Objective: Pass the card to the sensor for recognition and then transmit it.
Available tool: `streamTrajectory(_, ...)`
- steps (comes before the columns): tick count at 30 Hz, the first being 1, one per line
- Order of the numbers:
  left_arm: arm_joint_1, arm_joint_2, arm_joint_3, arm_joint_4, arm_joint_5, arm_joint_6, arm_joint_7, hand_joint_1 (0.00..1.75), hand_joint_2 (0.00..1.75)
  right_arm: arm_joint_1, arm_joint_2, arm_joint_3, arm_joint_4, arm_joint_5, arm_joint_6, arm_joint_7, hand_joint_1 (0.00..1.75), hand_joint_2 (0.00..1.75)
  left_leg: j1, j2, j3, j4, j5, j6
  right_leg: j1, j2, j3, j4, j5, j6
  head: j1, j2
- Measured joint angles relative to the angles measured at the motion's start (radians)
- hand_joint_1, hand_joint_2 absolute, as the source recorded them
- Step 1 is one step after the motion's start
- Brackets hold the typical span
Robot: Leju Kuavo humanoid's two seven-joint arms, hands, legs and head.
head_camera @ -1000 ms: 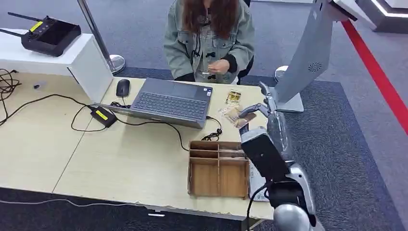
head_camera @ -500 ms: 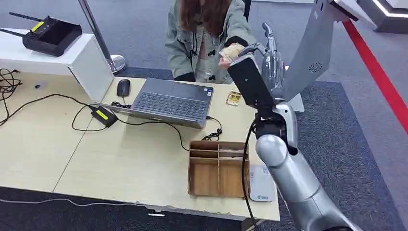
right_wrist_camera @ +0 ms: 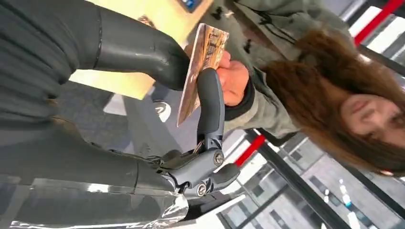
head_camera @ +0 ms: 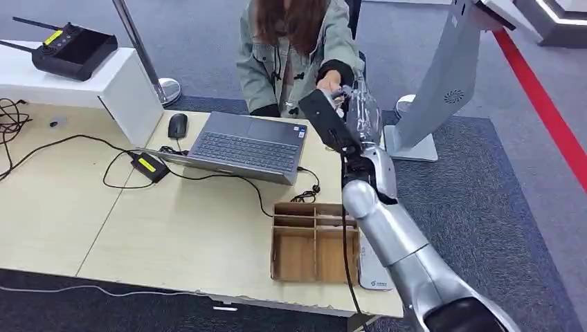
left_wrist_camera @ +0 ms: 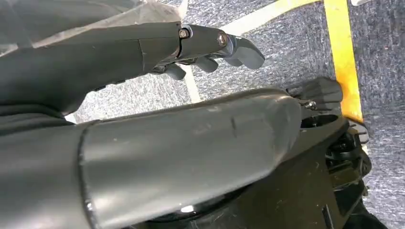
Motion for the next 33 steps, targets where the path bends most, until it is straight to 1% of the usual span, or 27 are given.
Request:
streamTrajectory(2, 0.0, 0.0, -0.005, 0.0, 0.0, 0.001, 0.0, 0.0, 0.0, -0.001, 0.001, 0.0, 0.021, 0.002, -0.001, 0.0, 1.75, 1.75, 0.0, 0.0, 0.0, 0.0, 0.0, 0.0, 0.0, 0.0, -0.001, 0.0, 0.0, 0.0, 0.0, 0.0)
streamTrajectory(3, 0.0, 0.0, -0.007, 0.0, 0.0, 0.003, 0.0, 0.0, 0.0, -0.004, 0.002, -0.001, 0.032, 0.003, -0.002, 0.0, 0.4, 1.75, 0.0, 0.0, -0.001, 0.0, 0.0, 0.0, 0.0, 0.0, -0.001, 0.0, 0.0, 0.0, 0.0, 0.0)
streamTrajectory(4, 0.001, 0.0, -0.01, 0.0, 0.0, 0.004, 0.0, 0.0, 0.0, -0.009, 0.003, -0.001, 0.045, 0.003, -0.003, 0.0, 0.0, 1.75, 0.0, 0.0, -0.001, 0.0, 0.0, 0.0, 0.0, 0.0, -0.001, 0.0, 0.0, 0.0, 0.0, 0.0)
streamTrajectory(5, 0.001, 0.0, -0.012, 0.0, 0.0, 0.007, 0.0, 0.0, 0.0, -0.011, 0.004, -0.001, 0.053, 0.003, -0.004, -0.002, 0.0, 1.75, 0.0, 0.0, -0.001, 0.0, 0.0, 0.0, 0.0, 0.0, -0.001, 0.0, 0.0, 0.0, 0.0, 0.0)
streamTrajectory(6, 0.001, 0.0, -0.013, 0.0, 0.0, 0.009, 0.0, 0.0, 0.0, -0.012, 0.006, -0.001, 0.057, 0.003, -0.005, -0.006, 0.0, 0.0, 0.0, 0.0, 0.0, 0.0, 0.0, 0.0, 0.0, 0.0, -0.001, 0.0, 0.0, 0.0, 0.0, 0.0)
streamTrajectory(8, 0.001, 0.0, -0.014, 0.0, 0.0, 0.013, -0.001, 0.0, 0.0, -0.014, 0.01, -0.002, 0.064, -0.007, -0.006, -0.021, 0.0, 0.0, 0.0, 0.0, -0.001, 0.0, 0.0, 0.0, 0.0, 0.0, -0.001, 0.0, 0.0, 0.0, 0.0, 0.0)
streamTrajectory(11, 0.003, 0.0, -0.014, 0.0, 0.003, 0.023, -0.008, 0.0, 0.0, -0.013, 0.021, -0.008, 0.052, -0.061, 0.003, -0.079, 0.0, 0.0, 0.0, 0.0, 0.0, 0.0, 0.0, 0.0, 0.0, 0.0, -0.001, 0.0, 0.0, 0.0, 0.0, 0.0)
streamTrajectory(12, 0.003, 0.0, -0.013, 0.0, 0.005, 0.025, -0.011, 0.0, 0.0, -0.008, 0.024, -0.008, 0.03, -0.077, 0.011, -0.091, 0.0, 0.0, 0.0, 0.0, 0.0, 0.0, 0.0, 0.0, 0.0, 0.0, -0.001, 0.0, 0.0, 0.0, -0.001, 0.0)
streamTrajectory(14, 0.006, 0.0, -0.013, 0.0, 0.008, 0.032, -0.019, 0.0, 0.0, 0.012, 0.025, -0.008, -0.038, -0.102, 0.037, -0.091, 0.0, 0.0, 0.0, 0.0, 0.0, 0.0, 0.0, 0.0, 0.0, 0.0, -0.001, 0.0, 0.0, 0.0, -0.001, 0.0)
streamTrajectory(16, 0.009, 0.0, -0.012, 0.0, 0.014, 0.035, -0.027, 0.0, 0.0, 0.051, 0.021, -0.006, -0.143, -0.132, 0.068, -0.074, 0.0, 0.0, 0.0, 0.0, 0.001, 0.0, 0.0, 0.0, 0.001, 0.0, -0.001, 0.0, 0.0, 0.0, 0.0, 0.0)
streamTrajectory(19, 0.012, 0.002, -0.01, 0.0, 0.026, 0.04, -0.037, 0.0, 0.0, 0.14, -0.002, -0.004, -0.343, -0.158, 0.094, -0.053, 0.0, 0.0, 0.0, 0.0, 0.001, 0.0, 0.0, 0.0, 0.001, 0.0, -0.001, 0.0, -0.001, 0.0, 0.0, 0.0)
streamTrajectory(21, 0.014, 0.004, -0.001, 0.0, 0.051, 0.046, -0.044, 0.0, 0.0, 0.227, -0.03, -0.008, -0.477, -0.184, 0.092, -0.056, 0.0, 0.0, 0.0, 0.0, 0.002, 0.0, -0.001, 0.0, 0.001, 0.0, 0.001, -0.001, -0.002, 0.001, -0.001, 0.0)
streamTrajectory(22, 0.013, 0.004, 0.006, 0.0, 0.061, 0.052, -0.045, 0.0, 0.0, 0.288, -0.045, -0.012, -0.537, -0.202, 0.085, -0.073, 0.0, 0.0, 0.0, 0.0, 0.003, 0.0, -0.002, 0.0, 0.001, 0.0, 0.002, -0.002, -0.002, 0.001, 0.0, 0.0)
streamTrajectory(23, 0.014, 0.004, 0.013, 0.0, 0.068, 0.057, -0.045, 0.0, 0.0, 0.355, -0.059, -0.018, -0.583, -0.226, 0.08, -0.097, 0.0, 1.75, 0.0, 0.0, 0.004, 0.0, -0.003, 0.001, 0.001, 0.0, 0.003, -0.002, -0.003, 0.001, 0.0, 0.0)
streamTrajectory(24, 0.014, 0.004, 0.017, 0.0, 0.074, 0.063, -0.045, 0.0, 0.0, 0.419, -0.075, -0.029, -0.63, -0.271, 0.076, -0.127, 0.0, 1.75, 0.0, 0.0, 0.004, 0.0, -0.004, 0.001, 0.001, 0.0, 0.003, -0.002, -0.003, 0.001, 0.0, 0.0)
streamTrajectory(26, 0.013, 0.005, 0.027, 0.0, 0.078, 0.071, -0.047, 0.0, 0.0, 0.524, -0.099, -0.054, -0.678, -0.407, 0.086, -0.201, 0.0, 1.75, 0.0, 0.0, 0.003, 0.0, -0.005, 0.002, 0.001, 0.001, 0.003, -0.003, -0.003, 0.001, 0.0, 0.0)
streamTrajectory(28, 0.013, 0.006, 0.039, 0.0, 0.082, 0.076, -0.049, 0.0, 0.0, 0.596, -0.123, -0.091, -0.678, -0.556, 0.114, -0.271, 0.0, 1.75, 0.0, 0.0, 0.003, 0.0, -0.005, 0.002, 0.001, 0.001, 0.003, -0.003, -0.003, 0.001, 0.0, 0.0)
streamTrajectory(29, 0.013, 0.007, 0.042, 0.0, 0.083, 0.077, -0.052, 0.0, 0.0, 0.628, -0.134, -0.111, -0.673, -0.608, 0.122, -0.309, 0.0, 1.75, 0.0, 0.0, 0.003, 0.0, -0.005, 0.002, 0.001, 0.001, 0.003, -0.003, -0.003, 0.001, 0.0, 0.0)
streamTrajectory(31, 0.013, 0.008, 0.052, 0.0, 0.089, 0.079, -0.053, 0.0, 0.0, 0.678, -0.149, -0.143, -0.66, -0.664, 0.134, -0.357, 0.0, 1.75, 0.0, 0.0, 0.003, 0.0, -0.005, 0.002, 0.001, 0.001, 0.003, -0.003, -0.003, 0.001, 0.0, 0.0)
streamTrajectory(33, 0.013, 0.01, 0.063, 0.0, 0.092, 0.081, -0.053, 0.0, 0.0, 0.72, -0.159, -0.174, -0.64, -0.708, 0.146, -0.384, 0.0, 1.75, 0.0, 0.0, 0.003, 0.0, -0.005, 0.002, 0.001, 0.001, 0.003, -0.003, -0.003, 0.001, 0.0, 0.0)
